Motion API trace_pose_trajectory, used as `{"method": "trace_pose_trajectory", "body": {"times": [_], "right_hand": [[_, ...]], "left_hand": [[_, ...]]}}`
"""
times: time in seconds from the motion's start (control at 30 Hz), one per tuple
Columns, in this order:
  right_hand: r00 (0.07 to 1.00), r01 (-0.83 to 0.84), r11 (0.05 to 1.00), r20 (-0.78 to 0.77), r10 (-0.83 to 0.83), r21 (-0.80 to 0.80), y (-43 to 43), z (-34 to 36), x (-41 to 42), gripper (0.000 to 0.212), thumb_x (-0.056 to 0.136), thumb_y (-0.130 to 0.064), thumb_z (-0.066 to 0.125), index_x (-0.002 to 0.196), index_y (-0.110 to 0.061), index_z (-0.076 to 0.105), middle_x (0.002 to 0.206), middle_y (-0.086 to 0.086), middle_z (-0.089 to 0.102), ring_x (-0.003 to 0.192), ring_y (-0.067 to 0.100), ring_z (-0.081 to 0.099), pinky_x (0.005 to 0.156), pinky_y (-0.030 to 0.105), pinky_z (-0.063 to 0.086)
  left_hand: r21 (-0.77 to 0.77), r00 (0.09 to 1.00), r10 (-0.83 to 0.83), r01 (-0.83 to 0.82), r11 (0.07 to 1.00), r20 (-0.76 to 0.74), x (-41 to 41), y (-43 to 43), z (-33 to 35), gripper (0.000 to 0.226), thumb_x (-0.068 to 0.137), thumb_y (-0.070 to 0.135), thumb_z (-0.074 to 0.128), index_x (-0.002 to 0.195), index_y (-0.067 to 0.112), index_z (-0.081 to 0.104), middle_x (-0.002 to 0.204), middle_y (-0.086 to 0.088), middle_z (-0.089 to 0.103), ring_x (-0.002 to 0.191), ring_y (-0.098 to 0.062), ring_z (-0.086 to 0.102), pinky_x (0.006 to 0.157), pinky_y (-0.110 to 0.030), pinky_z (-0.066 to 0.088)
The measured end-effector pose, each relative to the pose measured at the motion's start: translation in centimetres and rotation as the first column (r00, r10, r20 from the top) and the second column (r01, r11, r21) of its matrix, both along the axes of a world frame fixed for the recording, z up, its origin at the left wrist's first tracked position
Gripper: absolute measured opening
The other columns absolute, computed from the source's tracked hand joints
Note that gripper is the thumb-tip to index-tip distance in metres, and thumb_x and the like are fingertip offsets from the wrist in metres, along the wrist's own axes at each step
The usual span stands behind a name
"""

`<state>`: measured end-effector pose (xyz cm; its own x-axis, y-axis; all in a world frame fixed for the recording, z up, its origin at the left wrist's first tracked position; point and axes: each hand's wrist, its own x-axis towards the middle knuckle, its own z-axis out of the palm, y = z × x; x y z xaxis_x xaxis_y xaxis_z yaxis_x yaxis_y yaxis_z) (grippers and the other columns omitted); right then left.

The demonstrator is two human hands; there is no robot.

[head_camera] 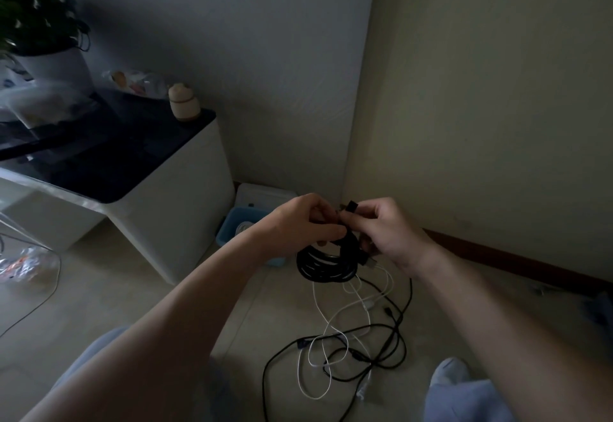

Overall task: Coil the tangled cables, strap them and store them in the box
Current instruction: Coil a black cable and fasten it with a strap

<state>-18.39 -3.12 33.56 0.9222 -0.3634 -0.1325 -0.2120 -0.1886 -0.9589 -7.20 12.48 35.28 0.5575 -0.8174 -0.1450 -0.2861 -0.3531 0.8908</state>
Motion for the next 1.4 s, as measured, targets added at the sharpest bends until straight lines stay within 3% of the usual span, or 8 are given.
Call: {"method": "trace_pose_trajectory", "body": {"times": [0.2,0.53,0.63,0.8,0.9,1.0,1.23,1.4], "right_hand": [[0.997,0.048,0.998,0.066,-0.051,0.034,-0.6,0.2,0.0,0.03,0.094,-0.027,0.07,0.077,-0.003,0.069,0.065,0.013,0.056,0.036,0.008,0.039,0.04,0.02,0.038],[0.991,0.053,0.951,0.132,-0.013,-0.306,0.7,1.1,-0.2,0.022,0.092,-0.028,0.074,0.072,-0.019,0.071,0.064,0.007,0.069,0.048,0.014,0.063,0.045,0.031,0.051],[0.99,0.037,0.943,0.141,0.011,-0.33,0.8,1.3,-0.4,0.017,0.092,-0.028,0.073,0.075,-0.024,0.072,0.063,0.006,0.07,0.051,0.021,0.067,0.048,0.036,0.054],[0.981,0.017,0.909,0.183,0.065,-0.416,0.9,1.5,-0.7,0.023,0.092,-0.029,0.072,0.071,-0.038,0.072,0.06,-0.007,0.069,0.05,0.004,0.063,0.048,0.015,0.044],[0.979,0.026,0.899,0.194,0.065,-0.436,0.8,1.6,-0.9,0.022,0.092,-0.029,0.072,0.073,-0.039,0.072,0.062,-0.009,0.07,0.053,0.006,0.064,0.049,0.019,0.047],[0.977,0.038,0.879,0.201,0.067,-0.475,0.8,1.5,-1.1,0.021,0.092,-0.03,0.072,0.073,-0.041,0.071,0.064,-0.008,0.07,0.057,0.012,0.065,0.053,0.028,0.049],[0.965,0.113,0.834,0.258,0.036,-0.54,1.3,1.1,-1.7,0.022,0.092,-0.026,0.073,0.072,-0.034,0.068,0.05,-0.021,0.056,0.043,0.001,0.049,0.043,0.01,0.029],[0.966,0.145,0.837,0.258,-0.004,-0.528,1.5,0.6,-1.9,0.012,0.091,-0.026,0.073,0.08,-0.026,0.076,0.065,-0.012,0.07,0.056,0.004,0.062,0.051,0.022,0.045]], "left_hand": [[0.039,0.999,-0.031,0.033,0.999,-0.045,-0.4,-0.1,0.3,0.018,0.089,0.023,0.075,0.104,0.014,0.072,0.093,-0.015,0.075,0.076,-0.017,0.066,0.081,-0.042,0.054],[0.179,0.995,-0.068,0.081,0.981,-0.074,-0.8,-0.2,0.8,0.007,0.09,0.017,0.072,0.083,0.014,0.072,0.07,0.004,0.067,0.061,-0.002,0.061,0.058,-0.01,0.045],[0.16,0.984,-0.012,0.042,0.986,-0.179,-1.0,-0.4,0.9,0.007,0.092,0.006,0.067,0.099,0.005,0.07,0.087,-0.008,0.067,0.075,-0.012,0.064,0.065,-0.015,0.052],[0.092,0.954,0.034,-0.007,0.996,-0.299,-1.3,-0.5,1.1,0.015,0.094,-0.003,0.059,0.109,-0.002,0.062,0.097,-0.017,0.059,0.084,-0.022,0.058,0.062,-0.016,0.05],[0.083,0.946,0.05,-0.024,0.996,-0.321,-1.1,-0.5,0.8,0.024,0.095,0.0,0.058,0.116,-0.01,0.062,0.095,-0.017,0.06,0.081,-0.023,0.057,0.062,-0.019,0.049],[0.068,0.932,0.051,-0.029,0.997,-0.359,-1.0,-0.3,0.6,0.016,0.095,0.001,0.059,0.108,-0.006,0.065,0.085,-0.014,0.061,0.068,-0.016,0.057,0.06,-0.019,0.048],[0.026,0.907,-0.001,0.013,1.0,-0.42,-1.1,0.1,0.6,0.014,0.099,0.005,0.057,0.089,0.003,0.067,0.071,-0.007,0.058,0.063,-0.011,0.053,0.058,-0.017,0.046],[-0.002,0.921,-0.007,0.006,1.0,-0.389,-1.2,0.1,0.4,0.021,0.1,0.008,0.057,0.081,0.008,0.067,0.068,-0.005,0.058,0.06,-0.01,0.052,0.057,-0.017,0.045]]}}
